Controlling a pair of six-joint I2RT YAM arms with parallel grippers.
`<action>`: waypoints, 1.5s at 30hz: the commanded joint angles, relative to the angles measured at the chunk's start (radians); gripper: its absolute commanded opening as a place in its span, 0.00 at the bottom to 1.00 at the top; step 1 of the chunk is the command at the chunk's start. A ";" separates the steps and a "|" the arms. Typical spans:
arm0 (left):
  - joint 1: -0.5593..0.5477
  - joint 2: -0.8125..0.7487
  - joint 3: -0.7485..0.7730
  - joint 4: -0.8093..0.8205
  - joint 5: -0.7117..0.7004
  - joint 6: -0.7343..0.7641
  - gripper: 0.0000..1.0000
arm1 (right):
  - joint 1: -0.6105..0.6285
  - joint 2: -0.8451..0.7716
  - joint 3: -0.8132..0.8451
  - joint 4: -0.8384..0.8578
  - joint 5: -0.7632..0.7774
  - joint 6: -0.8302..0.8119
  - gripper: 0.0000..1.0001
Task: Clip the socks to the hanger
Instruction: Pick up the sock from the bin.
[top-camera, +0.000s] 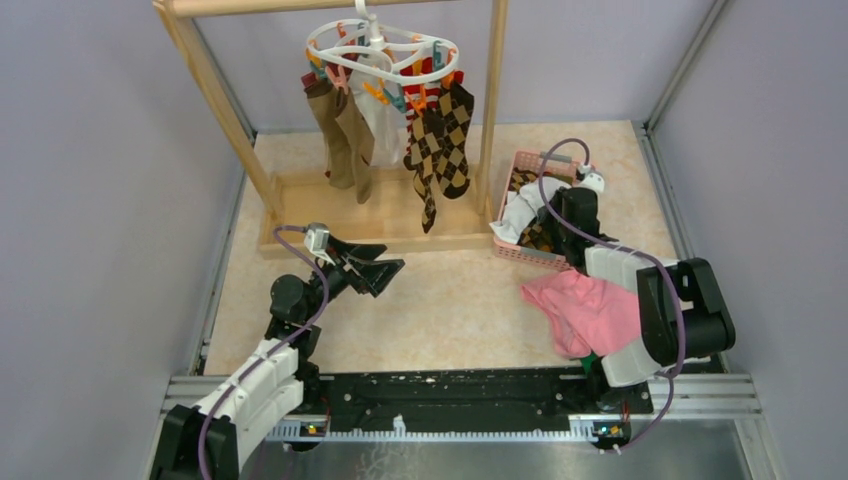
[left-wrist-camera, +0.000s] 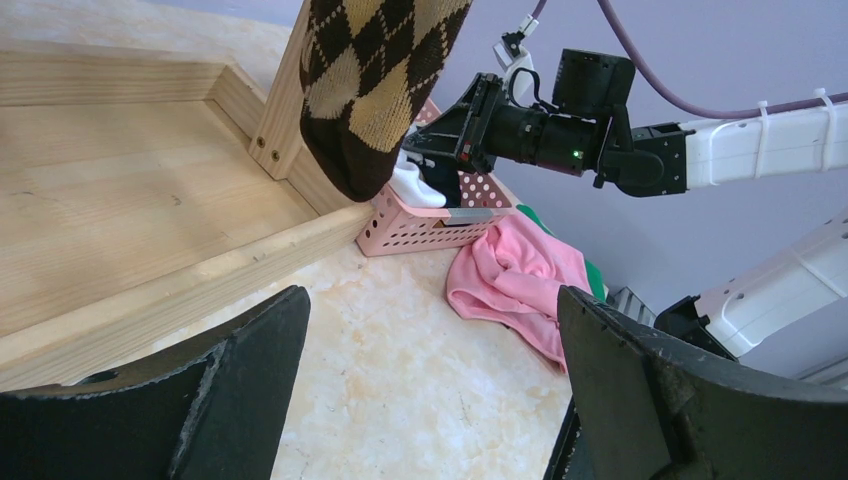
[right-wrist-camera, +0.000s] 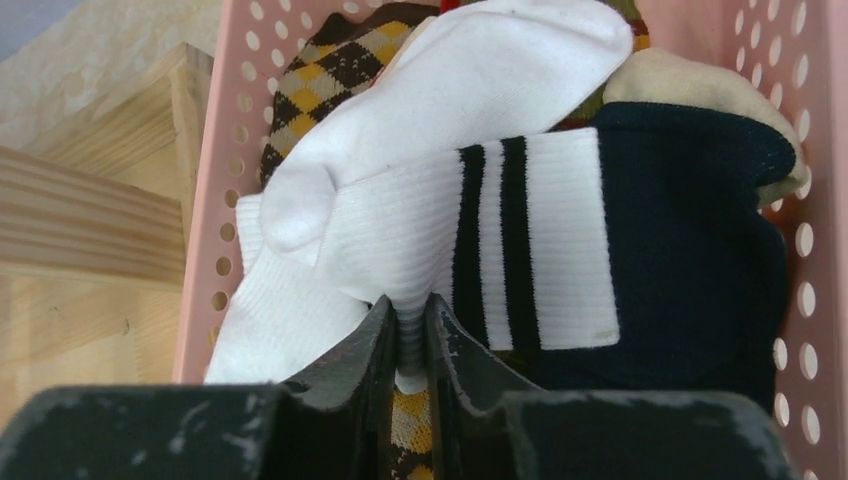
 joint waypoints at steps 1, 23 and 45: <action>-0.002 -0.007 0.018 0.028 0.003 0.008 0.98 | -0.002 -0.063 0.017 0.050 0.039 -0.043 0.11; -0.002 0.104 0.071 0.132 0.206 -0.049 0.98 | -0.002 -0.240 -0.028 -0.058 -0.229 -0.217 0.16; -0.003 0.117 0.076 0.143 0.227 -0.055 0.98 | -0.026 -0.308 -0.020 -0.018 -0.415 -0.192 0.42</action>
